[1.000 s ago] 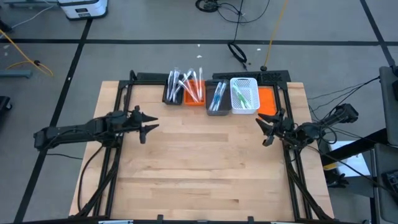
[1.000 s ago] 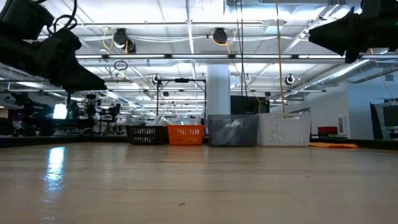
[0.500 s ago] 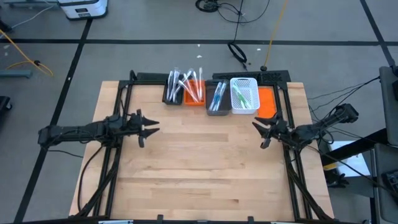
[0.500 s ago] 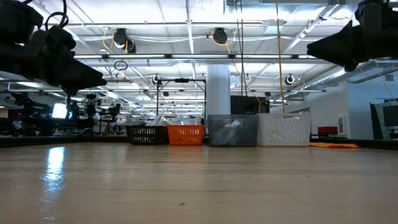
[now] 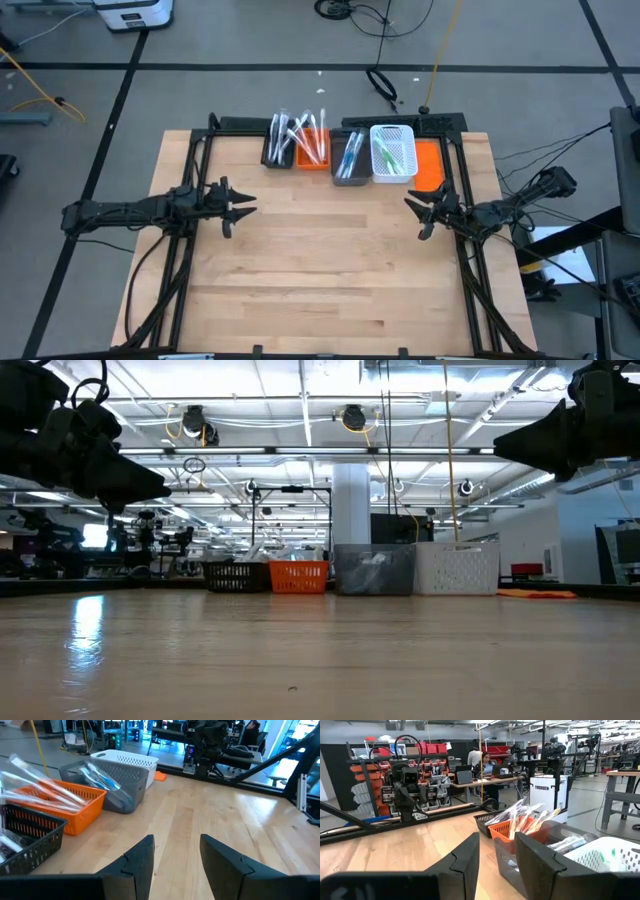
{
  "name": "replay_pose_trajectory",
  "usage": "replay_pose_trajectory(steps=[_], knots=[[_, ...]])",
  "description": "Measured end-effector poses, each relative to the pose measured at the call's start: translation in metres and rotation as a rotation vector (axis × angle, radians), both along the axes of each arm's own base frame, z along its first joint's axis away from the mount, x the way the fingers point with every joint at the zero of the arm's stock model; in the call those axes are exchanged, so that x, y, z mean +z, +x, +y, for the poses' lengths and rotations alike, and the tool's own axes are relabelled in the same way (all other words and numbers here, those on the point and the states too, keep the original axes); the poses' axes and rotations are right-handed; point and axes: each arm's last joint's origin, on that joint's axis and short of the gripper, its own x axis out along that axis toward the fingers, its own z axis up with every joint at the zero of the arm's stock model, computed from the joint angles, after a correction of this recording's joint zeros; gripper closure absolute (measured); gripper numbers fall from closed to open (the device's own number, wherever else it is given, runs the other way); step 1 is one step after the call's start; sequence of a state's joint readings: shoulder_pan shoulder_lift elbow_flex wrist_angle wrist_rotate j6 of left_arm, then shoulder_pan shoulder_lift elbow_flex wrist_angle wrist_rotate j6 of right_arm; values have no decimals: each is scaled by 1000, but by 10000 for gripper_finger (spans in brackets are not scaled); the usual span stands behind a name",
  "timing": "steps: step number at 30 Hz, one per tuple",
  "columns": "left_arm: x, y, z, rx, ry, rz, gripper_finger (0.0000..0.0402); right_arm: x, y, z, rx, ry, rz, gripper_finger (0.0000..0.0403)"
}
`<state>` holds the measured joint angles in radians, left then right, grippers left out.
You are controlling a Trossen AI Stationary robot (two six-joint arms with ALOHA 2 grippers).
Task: Pick & Place Toothbrushes
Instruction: Return to Home Position
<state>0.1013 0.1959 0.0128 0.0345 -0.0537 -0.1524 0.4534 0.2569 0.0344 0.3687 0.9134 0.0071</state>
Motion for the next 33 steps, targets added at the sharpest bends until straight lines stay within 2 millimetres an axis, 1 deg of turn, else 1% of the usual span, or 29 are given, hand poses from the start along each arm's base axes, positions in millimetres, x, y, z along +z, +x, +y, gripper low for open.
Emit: replay_pose_trajectory(steps=[8, 13, 20, 24, 33], knots=[[0, 0, 0, 0, 0, -1, 243, 1, -1, 0, 7, 5, -9, 289], [0, 0, 0, 1, 0, -5, 243, 6, -7, -6, 17, 29, -81, 289], [1, 0, 0, 1, 1, -16, 243, 14, -16, -16, -55, 71, -194, 289], [1, 0, 0, 1, 0, -18, 243, 18, -18, -20, -94, 87, -251, 289], [1, 0, 0, 1, 0, -19, 243, 17, -18, -34, -258, 65, -241, 289]])
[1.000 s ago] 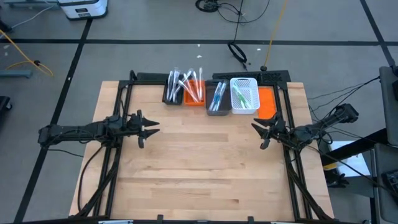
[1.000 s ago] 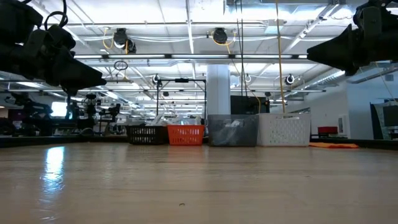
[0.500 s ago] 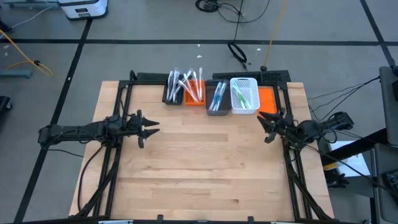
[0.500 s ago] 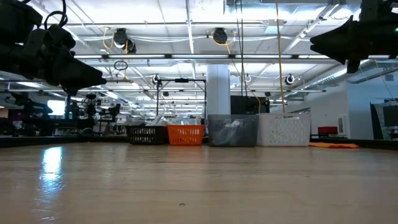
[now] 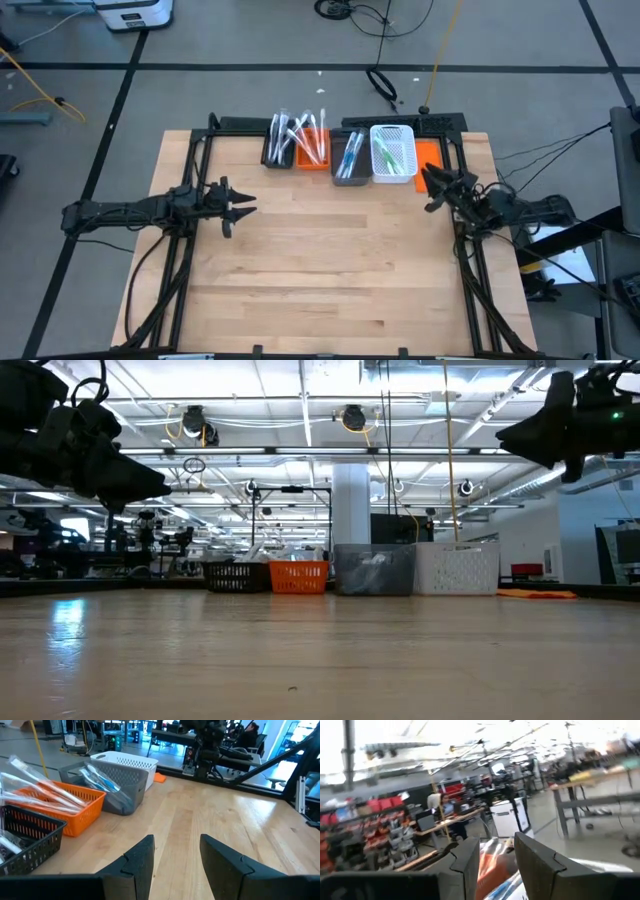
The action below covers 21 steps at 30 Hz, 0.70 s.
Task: Pick & Place Toothbrushes
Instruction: Return to Home Position
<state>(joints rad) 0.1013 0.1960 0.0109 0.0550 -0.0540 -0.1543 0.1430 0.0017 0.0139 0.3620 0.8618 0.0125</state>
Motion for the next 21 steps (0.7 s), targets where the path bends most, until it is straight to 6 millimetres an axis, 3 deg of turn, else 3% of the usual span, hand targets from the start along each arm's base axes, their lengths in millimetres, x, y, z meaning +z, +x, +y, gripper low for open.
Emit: replay_pose_trajectory(steps=[4, 8, 15, 21], knots=[[0, 0, 0, 0, 0, 0, 243, -9, 3, -5, 11, 93, -5, 289], [0, 0, 0, 0, 0, 0, 243, -23, 9, -1, 232, 118, 119, 289], [0, 0, 0, 0, 0, -1, 243, -25, 13, 10, 670, -122, 243, 289], [0, 0, 0, 0, 0, -1, 243, -27, 13, 10, 660, -138, 277, 289]])
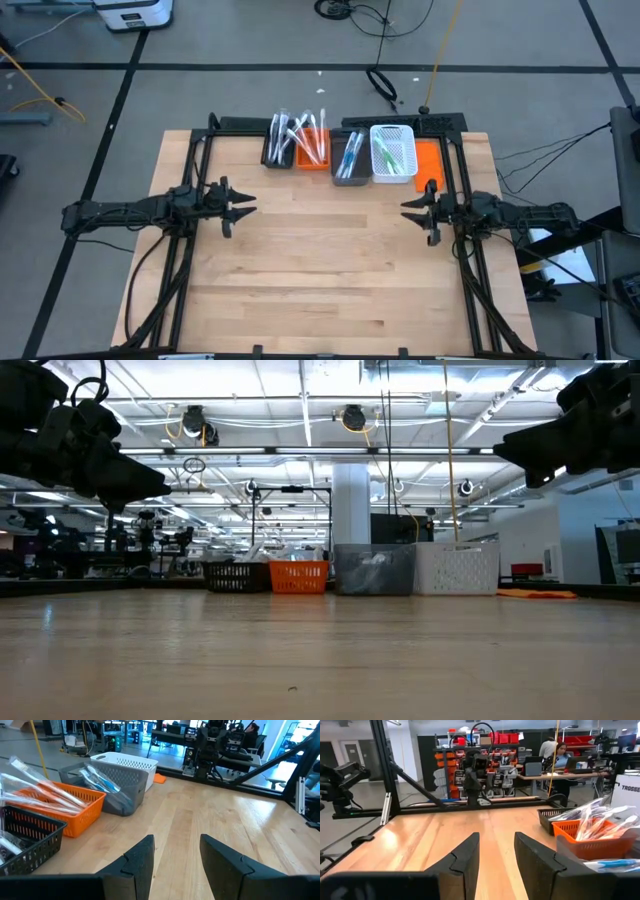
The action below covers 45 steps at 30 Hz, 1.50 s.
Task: Pick & Place Toothbrushes
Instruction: Return to Home Position
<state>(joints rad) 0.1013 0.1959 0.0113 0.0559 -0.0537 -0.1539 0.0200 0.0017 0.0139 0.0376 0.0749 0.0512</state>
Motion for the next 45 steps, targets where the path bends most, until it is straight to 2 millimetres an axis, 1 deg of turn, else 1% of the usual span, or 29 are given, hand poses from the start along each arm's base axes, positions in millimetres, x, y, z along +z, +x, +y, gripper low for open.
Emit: replay_pose_trajectory(steps=[45], knots=[[0, 0, 0, 0, 0, 0, 243, 0, 1, 0, -2, -11, 6, 289]])
